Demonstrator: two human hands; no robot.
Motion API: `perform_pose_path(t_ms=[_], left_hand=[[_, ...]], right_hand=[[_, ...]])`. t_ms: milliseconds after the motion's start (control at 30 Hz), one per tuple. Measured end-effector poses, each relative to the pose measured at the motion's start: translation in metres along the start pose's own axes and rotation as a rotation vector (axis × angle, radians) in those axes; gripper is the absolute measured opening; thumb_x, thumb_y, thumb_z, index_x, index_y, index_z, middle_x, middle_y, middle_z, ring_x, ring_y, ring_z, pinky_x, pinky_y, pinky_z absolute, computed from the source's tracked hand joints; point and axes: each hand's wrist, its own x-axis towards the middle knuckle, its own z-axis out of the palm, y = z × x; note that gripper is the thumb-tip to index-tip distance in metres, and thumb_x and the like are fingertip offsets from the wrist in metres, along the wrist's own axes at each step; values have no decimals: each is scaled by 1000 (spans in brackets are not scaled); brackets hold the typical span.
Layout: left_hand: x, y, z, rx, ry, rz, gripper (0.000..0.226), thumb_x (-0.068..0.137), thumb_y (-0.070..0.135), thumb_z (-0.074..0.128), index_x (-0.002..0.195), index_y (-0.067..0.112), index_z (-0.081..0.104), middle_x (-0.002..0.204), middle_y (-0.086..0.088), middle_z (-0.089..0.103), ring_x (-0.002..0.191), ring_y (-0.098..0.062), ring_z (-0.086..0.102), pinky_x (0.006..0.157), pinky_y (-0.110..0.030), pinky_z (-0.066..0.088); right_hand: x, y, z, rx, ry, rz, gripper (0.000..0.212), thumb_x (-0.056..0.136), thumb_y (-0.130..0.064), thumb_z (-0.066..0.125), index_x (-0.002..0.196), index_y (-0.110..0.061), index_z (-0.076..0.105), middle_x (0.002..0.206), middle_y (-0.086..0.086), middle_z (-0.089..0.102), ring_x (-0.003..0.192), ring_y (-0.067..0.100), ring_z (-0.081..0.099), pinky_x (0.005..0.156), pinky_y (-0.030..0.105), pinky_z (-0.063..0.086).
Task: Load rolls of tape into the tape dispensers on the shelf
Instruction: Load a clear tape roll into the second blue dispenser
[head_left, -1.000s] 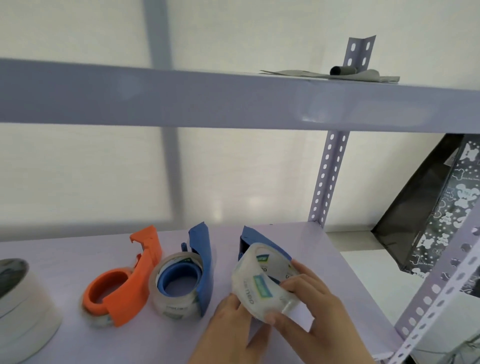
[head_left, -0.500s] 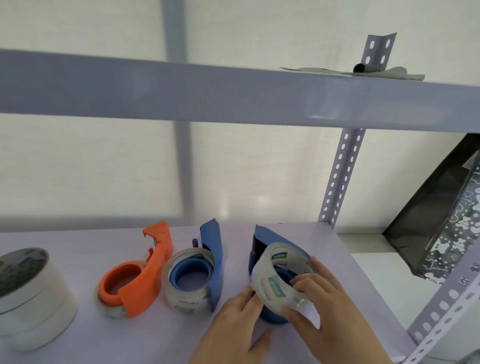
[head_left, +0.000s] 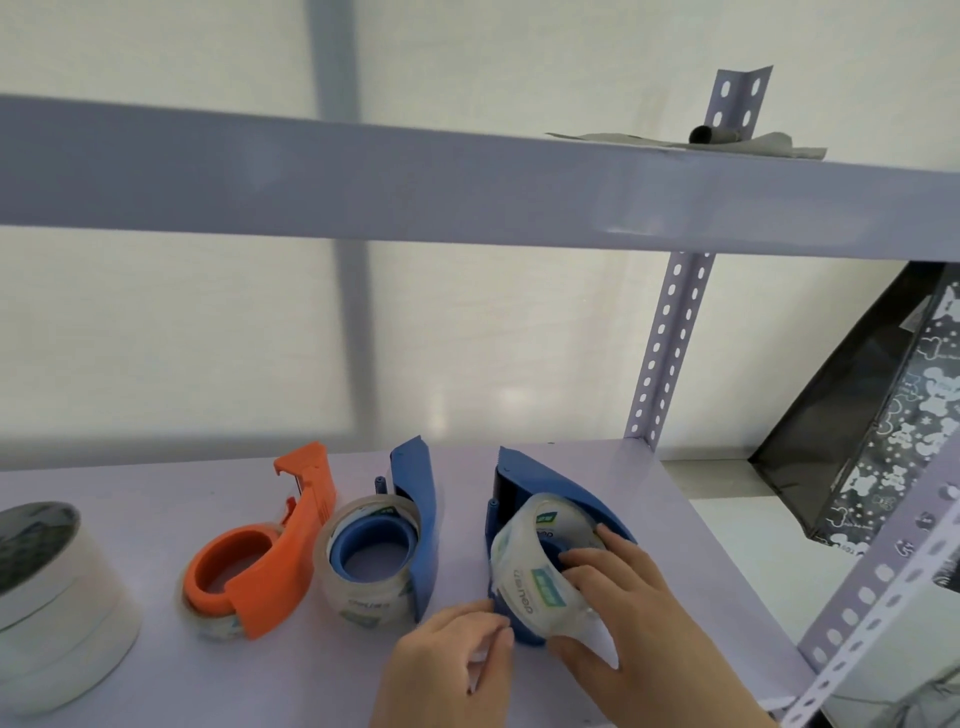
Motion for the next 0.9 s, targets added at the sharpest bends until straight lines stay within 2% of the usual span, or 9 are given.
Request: perform_pose_path(t_ms=[67,167,267,367,433,633,767,833,900], left_hand=[[-2,0,1,29,-18,-3,31,67,55,49,79,39,73,90,26,68,93,12,58,66,-11,56],[-1,0,1,82,-53,-2,24,73,44,58,80,28,74,79,16,68,86,-2,62,64,-16,56],[1,1,-2,95,-91,8,12,78,36,64,79,27,72,72,19,60,81,-5,62,64,-16,54],[1,2,-3,110,-99,16,14,80,35,64,73,25,70,71,13,59,92,-5,56,64,-15,52],[1,1,-4,106,-98,9,15,80,36,64,67,28,66,70,11,59,93,-5,54,64,-13,50],[-3,2,-7,52,-102,-34,29,73,50,62,49,42,47,65,18,58,74,1,60,53,-3,40],[-5,12,-14,-118,-73,-111,41,56,79,55,65,40,62,76,10,66,79,1,64,55,-6,46],[-5,18,-17,-254,-94,-155,65,47,87,54,85,35,67,89,8,69,89,1,65,67,-9,52],[0,24,-21,-361,-199,-147,73,48,85,58,102,36,63,104,9,69,102,-2,64,85,-22,54]], right_hand=[[-1,-5,0,-35,16,-7,44,82,-55,58,122,-37,51,141,-34,28,141,0,6,113,22,21],[0,-9,1,-111,11,-80,31,68,-54,69,91,-35,63,120,-25,57,130,4,42,101,31,46],[3,-14,3,-223,-19,-114,35,59,-52,79,87,-38,63,103,-25,65,115,5,60,95,37,52],[7,-19,-2,-195,-73,-123,42,83,-38,64,122,-36,50,130,-22,52,136,5,35,118,43,24],[11,-18,-1,-160,-102,-130,45,92,-34,52,135,-33,38,142,-16,44,141,8,21,121,37,6],[14,-10,10,-55,-49,-48,41,89,-35,57,129,-28,51,134,-17,50,132,4,33,111,18,26],[1,-4,15,357,186,79,33,76,-27,76,104,-39,63,109,-28,59,106,-6,53,95,18,43],[-10,-7,10,718,208,115,37,69,-18,82,94,-43,69,100,-20,70,94,1,65,82,17,49],[-17,-29,7,1092,171,101,42,56,-30,88,94,-40,73,92,-6,77,86,11,72,73,14,51]])
